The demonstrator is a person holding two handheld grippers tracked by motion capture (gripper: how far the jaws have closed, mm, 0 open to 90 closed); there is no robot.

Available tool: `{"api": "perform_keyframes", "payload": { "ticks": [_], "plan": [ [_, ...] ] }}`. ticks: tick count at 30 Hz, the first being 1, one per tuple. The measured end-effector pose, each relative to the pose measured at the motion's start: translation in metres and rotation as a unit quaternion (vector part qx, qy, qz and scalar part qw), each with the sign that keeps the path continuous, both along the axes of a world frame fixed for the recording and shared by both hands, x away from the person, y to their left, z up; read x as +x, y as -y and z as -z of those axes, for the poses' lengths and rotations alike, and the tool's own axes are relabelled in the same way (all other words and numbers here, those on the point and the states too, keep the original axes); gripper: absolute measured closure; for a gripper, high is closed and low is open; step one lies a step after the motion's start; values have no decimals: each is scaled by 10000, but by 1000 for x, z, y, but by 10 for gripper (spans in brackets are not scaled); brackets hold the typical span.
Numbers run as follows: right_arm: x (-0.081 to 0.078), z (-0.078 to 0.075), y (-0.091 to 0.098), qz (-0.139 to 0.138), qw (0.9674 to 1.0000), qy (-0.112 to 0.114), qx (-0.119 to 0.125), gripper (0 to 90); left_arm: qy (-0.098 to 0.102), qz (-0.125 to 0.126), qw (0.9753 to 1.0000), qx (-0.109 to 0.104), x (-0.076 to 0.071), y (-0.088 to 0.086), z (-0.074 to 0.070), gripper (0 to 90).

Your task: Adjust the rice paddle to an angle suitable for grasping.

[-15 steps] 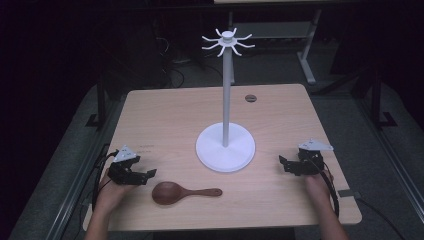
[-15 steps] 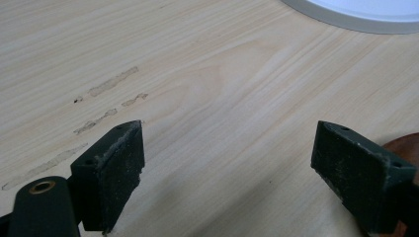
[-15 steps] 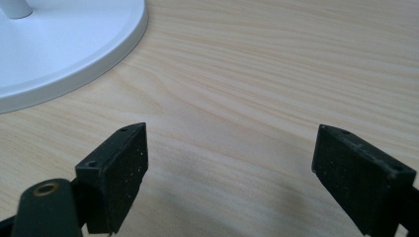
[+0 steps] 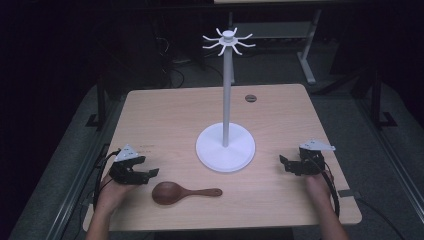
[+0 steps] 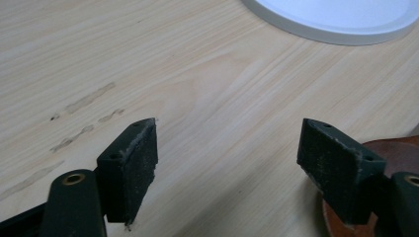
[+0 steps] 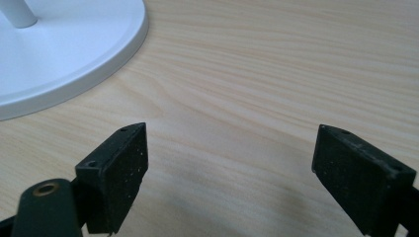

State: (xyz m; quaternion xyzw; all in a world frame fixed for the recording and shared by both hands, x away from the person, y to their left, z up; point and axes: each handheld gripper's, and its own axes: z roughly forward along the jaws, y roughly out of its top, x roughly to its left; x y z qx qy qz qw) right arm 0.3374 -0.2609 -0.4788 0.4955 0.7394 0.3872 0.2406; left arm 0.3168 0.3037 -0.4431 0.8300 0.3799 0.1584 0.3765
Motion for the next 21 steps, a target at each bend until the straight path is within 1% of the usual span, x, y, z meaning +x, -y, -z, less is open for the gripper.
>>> {"api": "perform_keyframes", "payload": {
  "ticks": [3, 5, 7, 8, 9, 13, 14, 15, 16, 18, 21],
  "plan": [
    [-1, 0, 0, 9, 10000, 48, -35, 135, -78, 127, 9999, -9, -1, 7, -1, 297],
    [-1, 0, -1, 11, 10000, 39, -38, 135, -117, 185, 9998, -41, -2, 12, -1, 324],
    [-1, 0, -1, 9, 10000, 37, -38, 135, -101, 309, 9995, -13, -1, 16, -2, 351],
    [-1, 0, -1, 9, 10000, 37, -38, 135, -101, 309, 9995, -13, -1, 16, -2, 362],
    [0, 0, -1, 17, 10000, 22, -45, 135, -142, 378, 9992, -85, -1, 21, -2, 392],
    [0, 0, -1, 8, 10000, 15, -62, 135, -125, 559, 9983, -75, -1, 31, -3, 437],
    [0, 0, -1, 5, 10000, 9, -67, 135, -144, 578, 9982, -105, -1, 34, -3, 448],
    [0, 0, -1, 6, 10000, 9, -68, 135, -134, 616, 9980, -94, -1, 36, -4, 460],
    [0, 0, -1, 4, 10000, 11, -70, 135, -173, 664, 9976, -85, 0, 38, -5, 474],
    [0, 0, -2, 13, 10000, 14, -76, 135, -184, 688, 9974, -128, 1, 41, -6, 503],
    [0, 0, -2, 12, 10000, 7, -74, 135, -217, 765, 9967, -170, 2, 47, -8, 562]
  ]
}}
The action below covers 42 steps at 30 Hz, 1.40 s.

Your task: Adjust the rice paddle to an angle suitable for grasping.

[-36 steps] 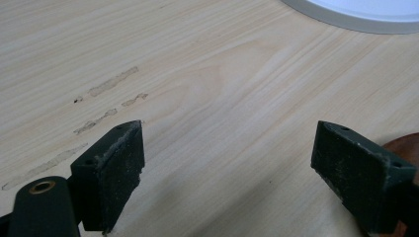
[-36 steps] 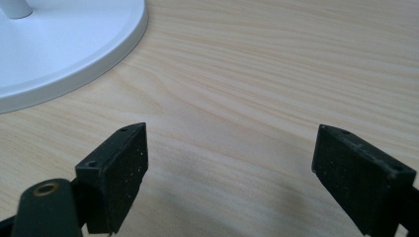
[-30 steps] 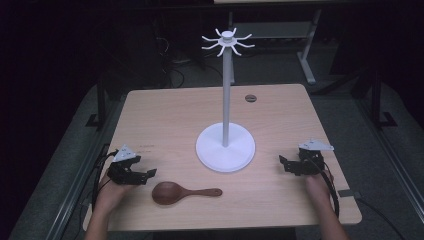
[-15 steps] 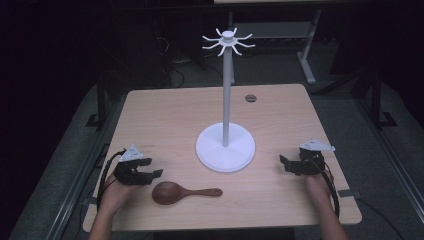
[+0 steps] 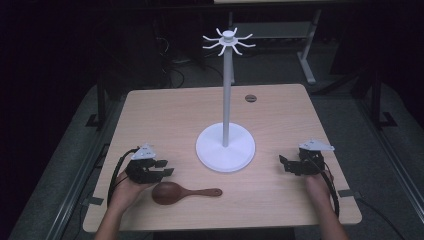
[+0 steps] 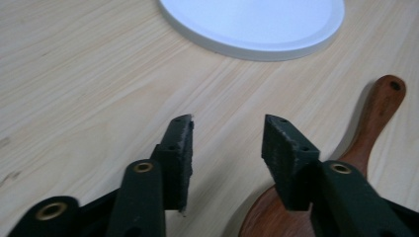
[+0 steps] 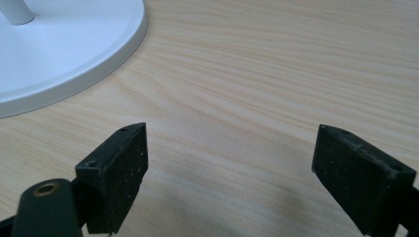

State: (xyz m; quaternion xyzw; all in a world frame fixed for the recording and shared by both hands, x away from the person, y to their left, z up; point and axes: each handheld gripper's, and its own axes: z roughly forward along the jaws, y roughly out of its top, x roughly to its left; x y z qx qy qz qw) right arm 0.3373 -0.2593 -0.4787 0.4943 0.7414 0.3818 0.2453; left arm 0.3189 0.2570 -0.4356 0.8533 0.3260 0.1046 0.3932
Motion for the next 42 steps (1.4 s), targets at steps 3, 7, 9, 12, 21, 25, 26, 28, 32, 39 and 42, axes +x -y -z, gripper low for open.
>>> {"api": "perform_keyframes", "payload": {
  "ticks": [3, 7, 9, 12, 21, 25, 26, 28, 32, 39, 42],
  "plan": [
    [0, 0, 0, -11, 10000, 1, -6, 135, -65, 146, 9999, 57, 1, 6, -1, 627],
    [0, 0, 0, -28, 10000, 2, -15, 135, -220, 280, 9993, 80, 0, 19, -1, 722],
    [0, 0, 0, -23, 10000, -2, -9, 135, -301, 327, 9990, 56, -1, 25, -2, 780],
    [0, 0, 0, -31, 10000, 1, -13, 135, -322, 437, 9985, 13, -2, 32, -5, 865],
    [0, 0, 0, -35, 10000, -8, -11, 135, -262, 761, 9967, 60, -8, 56, -8, 897],
    [0, 0, 0, -37, 10000, -8, -7, 135, -274, 971, 9949, 40, -13, 72, -7, 897],
    [0, 0, 0, -36, 10000, -9, -11, 135, -291, 1036, 9942, 37, -14, 76, -7, 897],
    [0, 0, 0, -33, 10000, -9, -15, 135, -316, 1112, 9933, -7, -16, 83, -7, 897],
    [0, 0, 0, -49, 10000, -11, -14, 135, -350, 1343, 9903, 41, -19, 99, -4, 898],
    [1, 0, 0, -49, 10000, -14, -19, 135, -417, 1561, 9868, 135, -27, 117, 1, 897],
    [0, 0, -1, -46, 10000, -17, -26, 135, -417, 1611, 9859, 158, -30, 126, 2, 898]
  ]
}}
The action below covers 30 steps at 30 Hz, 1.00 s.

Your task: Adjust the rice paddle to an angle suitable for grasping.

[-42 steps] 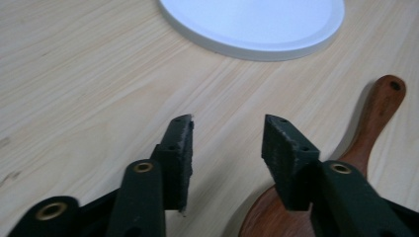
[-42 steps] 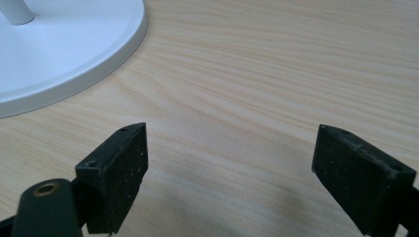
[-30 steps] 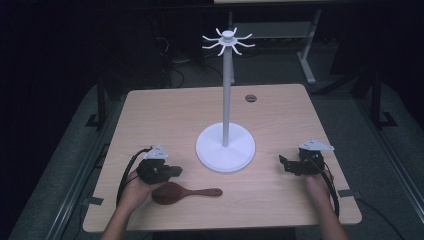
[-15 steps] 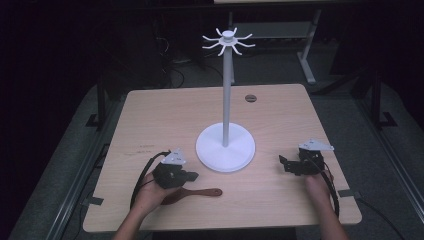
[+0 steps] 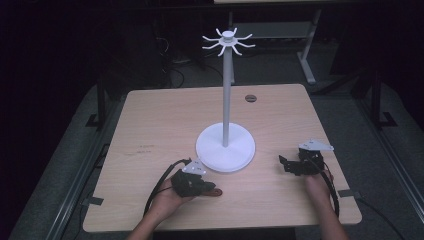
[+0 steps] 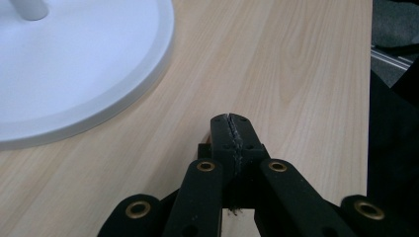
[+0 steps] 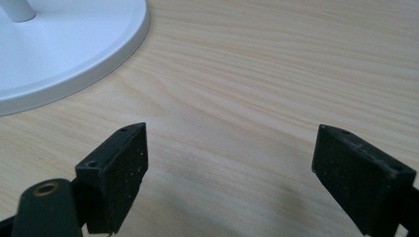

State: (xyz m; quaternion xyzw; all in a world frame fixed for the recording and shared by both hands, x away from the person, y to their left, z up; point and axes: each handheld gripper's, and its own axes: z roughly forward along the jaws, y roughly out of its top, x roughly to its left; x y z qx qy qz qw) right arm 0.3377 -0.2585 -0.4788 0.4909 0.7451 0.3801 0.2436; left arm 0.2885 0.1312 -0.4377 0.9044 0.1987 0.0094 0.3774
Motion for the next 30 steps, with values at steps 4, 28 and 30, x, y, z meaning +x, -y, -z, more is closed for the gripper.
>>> {"api": "perform_keyframes", "payload": {
  "ticks": [4, 28, 30],
  "plan": [
    [0, 0, 0, -1, 10000, -3, 3, 135, -39, 86, 9999, 66, -3, 12, 4, 898],
    [0, 0, 0, -15, 10000, -6, -20, 135, 25, 33, 9987, 501, 2, 21, 14, 898],
    [0, 0, 0, -14, 10000, -6, -13, 135, 52, -21, 9987, 500, 3, 20, 14, 898]
  ]
}}
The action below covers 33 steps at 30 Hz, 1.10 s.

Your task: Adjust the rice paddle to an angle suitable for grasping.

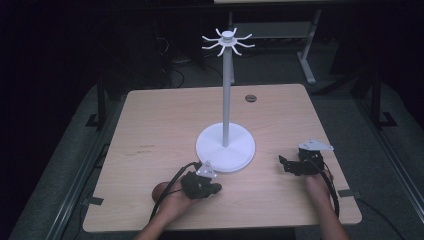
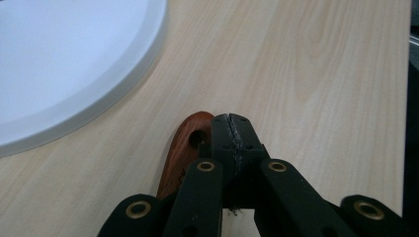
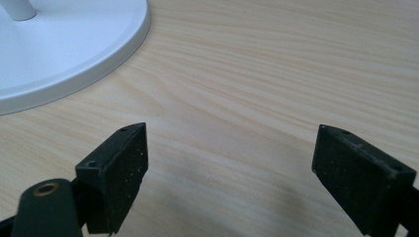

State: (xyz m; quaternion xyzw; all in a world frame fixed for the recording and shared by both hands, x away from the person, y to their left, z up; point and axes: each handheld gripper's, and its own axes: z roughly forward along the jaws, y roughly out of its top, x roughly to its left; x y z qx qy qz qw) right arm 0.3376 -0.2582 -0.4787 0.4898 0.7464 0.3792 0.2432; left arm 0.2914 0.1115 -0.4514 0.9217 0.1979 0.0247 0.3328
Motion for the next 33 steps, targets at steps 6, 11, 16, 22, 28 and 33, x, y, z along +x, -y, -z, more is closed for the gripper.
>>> {"api": "perform_keyframes", "payload": {
  "ticks": [6, 11, 16, 22, 28, 33],
  "plan": [
    [0, 0, 0, 1, 10000, -1, -4, 135, 35, -140, 9999, 33, 4, -4, 0, 898],
    [0, 0, 0, 0, 10000, -3, -5, 135, 66, -329, 9994, 36, 7, -9, -1, 898],
    [0, 0, 0, -8, 10000, -2, -13, 135, 110, -410, 9991, 51, 12, -14, -1, 898],
    [0, 0, 0, -8, 10000, -4, -9, 135, 135, -502, 9986, 131, 14, -17, -1, 899],
    [0, 0, 0, -8, 10000, -8, -5, 135, 81, -557, 9984, -89, 13, -20, -4, 898],
    [0, 0, 0, -12, 10000, -6, -8, 135, 145, -739, 9971, -107, 19, -38, -13, 899]
  ]
}}
